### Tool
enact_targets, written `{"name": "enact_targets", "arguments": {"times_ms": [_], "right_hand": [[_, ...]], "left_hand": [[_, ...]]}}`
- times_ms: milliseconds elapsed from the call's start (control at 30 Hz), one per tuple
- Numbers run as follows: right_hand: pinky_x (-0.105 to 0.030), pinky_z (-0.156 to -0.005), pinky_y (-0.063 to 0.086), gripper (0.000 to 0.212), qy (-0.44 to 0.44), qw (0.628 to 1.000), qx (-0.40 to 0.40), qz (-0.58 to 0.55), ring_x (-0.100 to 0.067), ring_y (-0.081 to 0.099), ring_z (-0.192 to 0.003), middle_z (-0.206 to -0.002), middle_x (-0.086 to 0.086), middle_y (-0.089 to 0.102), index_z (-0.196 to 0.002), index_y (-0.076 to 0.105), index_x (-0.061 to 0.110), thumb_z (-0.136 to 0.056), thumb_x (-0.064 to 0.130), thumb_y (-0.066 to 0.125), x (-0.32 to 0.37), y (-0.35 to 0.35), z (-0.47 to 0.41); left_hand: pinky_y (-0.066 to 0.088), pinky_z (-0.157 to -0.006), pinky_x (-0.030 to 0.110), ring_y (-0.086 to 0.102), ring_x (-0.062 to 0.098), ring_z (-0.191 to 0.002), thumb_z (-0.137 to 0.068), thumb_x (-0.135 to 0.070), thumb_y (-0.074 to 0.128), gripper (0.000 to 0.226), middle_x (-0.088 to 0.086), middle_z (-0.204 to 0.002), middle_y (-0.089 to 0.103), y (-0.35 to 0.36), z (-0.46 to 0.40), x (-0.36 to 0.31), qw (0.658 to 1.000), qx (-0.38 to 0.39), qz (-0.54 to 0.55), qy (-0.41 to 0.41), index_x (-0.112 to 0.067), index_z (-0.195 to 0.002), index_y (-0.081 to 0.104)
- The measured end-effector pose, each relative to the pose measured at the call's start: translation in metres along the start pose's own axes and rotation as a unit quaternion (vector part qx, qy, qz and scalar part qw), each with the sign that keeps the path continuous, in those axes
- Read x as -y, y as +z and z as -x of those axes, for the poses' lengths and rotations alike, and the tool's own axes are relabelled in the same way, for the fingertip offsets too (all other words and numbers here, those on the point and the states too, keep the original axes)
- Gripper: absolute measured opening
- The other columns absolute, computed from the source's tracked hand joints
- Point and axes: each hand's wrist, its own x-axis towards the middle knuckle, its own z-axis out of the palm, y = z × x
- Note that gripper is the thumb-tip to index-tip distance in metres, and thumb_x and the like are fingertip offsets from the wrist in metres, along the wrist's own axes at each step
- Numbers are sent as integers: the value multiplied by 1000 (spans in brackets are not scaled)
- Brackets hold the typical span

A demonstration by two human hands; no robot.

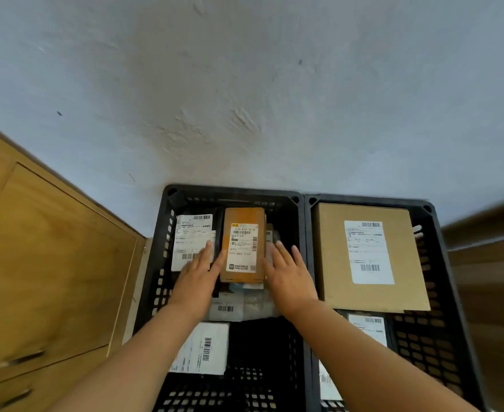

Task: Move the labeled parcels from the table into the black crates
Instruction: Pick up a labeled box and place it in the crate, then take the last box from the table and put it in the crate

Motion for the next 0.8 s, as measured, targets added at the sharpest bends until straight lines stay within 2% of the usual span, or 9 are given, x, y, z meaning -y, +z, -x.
{"name": "enact_targets", "arguments": {"times_ms": [133, 233, 267, 333, 433, 533, 667, 733, 800], "right_hand": [[-46, -113, -10, 80, 25, 997, -69, -31, -28, 3, -148, -159, -11, 9, -152, 12, 21, -88, 18, 60, -23, -23, 61], [-50, -111, 25, 83, 65, 990, -115, -44, -30, 43, -133, -141, -13, 49, -138, 48, 18, -62, 23, 82, -53, -40, 122], [-50, -106, 35, 84, 72, 987, -134, -52, -29, 52, -125, -132, -11, 57, -131, 55, 17, -53, 24, 86, -66, -43, 145], [-50, -100, 42, 84, 91, 982, -158, -59, -27, 58, -118, -125, -9, 61, -124, 59, 17, -45, 22, 88, -94, -52, 197], [-49, -99, 45, 80, 121, 973, -189, -57, -25, 59, -116, -126, -6, 61, -124, 60, 17, -49, 22, 87, -147, -62, 284], [-48, -97, 48, 81, 173, 964, -199, -37, -25, 61, -114, -124, -7, 62, -124, 61, 18, -48, 24, 87, -209, -70, 377], [-46, -95, 49, 80, 260, 940, -219, -35, -27, 60, -115, -125, -7, 61, -125, 60, 20, -50, 26, 85, -293, -75, 493], [-45, -104, 39, 75, 302, 927, -217, -48, -26, 50, -127, -136, -7, 52, -132, 51, 21, -63, 25, 80, -326, -80, 550], [-42, -116, 18, 68, 326, 916, -226, -63, -24, 26, -142, -153, -5, 31, -145, 31, 23, -85, 24, 63, -355, -83, 599]], "left_hand": [[21, -115, 33, 5, 25, -146, -86, 5, 54, 96, 6, -157, -18, -18, 36, -62, 998, -58, 23, 14, -33, -150, -7], [30, -112, 33, 11, 24, -145, -88, 1, 54, 93, 4, -158, -17, -38, 64, -129, 995, -96, 23, 32, -36, -149, -5], [31, -111, 32, 12, 24, -145, -90, -2, 53, 90, 3, -158, -15, -43, 76, -157, 993, -106, 24, 39, -36, -149, -5], [32, -110, 32, 15, 23, -144, -93, -7, 51, 81, 2, -159, -7, -52, 103, -214, 989, -129, 31, 59, -35, -150, 1], [31, -111, 30, 20, 18, -142, -93, -9, 50, 71, -3, -159, 8, -55, 143, -310, 979, -161, 67, 106, -34, -149, 15], [22, -114, 29, 16, 18, -144, -94, -11, 49, 66, -3, -159, 9, -53, 178, -410, 965, -176, 93, 169, -32, -149, 19], [21, -114, 28, 9, 13, -145, -95, -19, 49, 59, -7, -158, 9, -43, 227, -536, 950, -180, 156, 200, -30, -148, 24], [22, -114, 29, 8, 12, -145, -95, -21, 50, 58, -8, -158, 9, -38, 251, -593, 946, -164, 170, 220, -29, -147, 26], [22, -114, 28, 10, 12, -145, -95, -22, 50, 57, -9, -157, 11, -38, 268, -641, 944, -152, 167, 241, -29, -147, 26]]}}
